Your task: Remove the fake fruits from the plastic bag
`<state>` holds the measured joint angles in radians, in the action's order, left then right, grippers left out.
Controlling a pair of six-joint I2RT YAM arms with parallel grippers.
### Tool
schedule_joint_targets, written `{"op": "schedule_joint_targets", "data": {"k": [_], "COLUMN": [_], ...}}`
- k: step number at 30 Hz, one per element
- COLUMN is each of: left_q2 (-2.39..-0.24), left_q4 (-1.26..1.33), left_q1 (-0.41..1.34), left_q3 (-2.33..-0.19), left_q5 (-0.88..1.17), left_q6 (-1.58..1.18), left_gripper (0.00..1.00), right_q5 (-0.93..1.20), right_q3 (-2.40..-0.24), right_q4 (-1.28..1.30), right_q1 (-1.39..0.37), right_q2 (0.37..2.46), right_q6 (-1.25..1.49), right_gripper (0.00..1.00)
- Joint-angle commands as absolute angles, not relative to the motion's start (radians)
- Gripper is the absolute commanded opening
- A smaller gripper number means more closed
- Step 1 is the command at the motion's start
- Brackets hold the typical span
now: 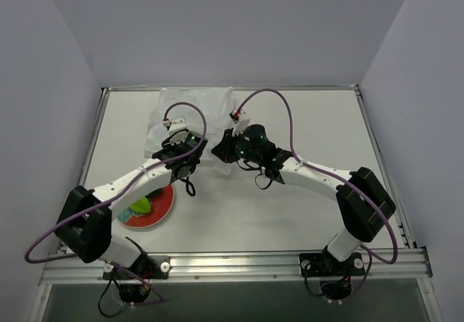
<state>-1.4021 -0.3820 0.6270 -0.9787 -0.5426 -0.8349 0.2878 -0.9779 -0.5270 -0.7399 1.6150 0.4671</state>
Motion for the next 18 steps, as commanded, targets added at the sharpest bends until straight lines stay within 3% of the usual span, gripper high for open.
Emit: {"op": "schedule_joint_targets", "data": {"k": [1, 18], "left_q2": [-1.468, -1.67], "left_q4": [-0.299, -0.066], "left_q1": [0.612, 0.446], "left_q3": [-1.078, -1.071], "left_q5": [-0.646, -0.686], "left_q6": [-0.781, -0.738], "left_gripper": [0.38, 0.39], "right_q5": [0.287, 0.313], "right_q3": [-0.974, -0.973], "right_q4": [-0.58, -0.595], "right_q1": [-0.73, -0.73], "right_q2": [1.563, 1.571], "right_q6": [0.462, 0.474], "right_gripper": [0.0, 0.0]}}
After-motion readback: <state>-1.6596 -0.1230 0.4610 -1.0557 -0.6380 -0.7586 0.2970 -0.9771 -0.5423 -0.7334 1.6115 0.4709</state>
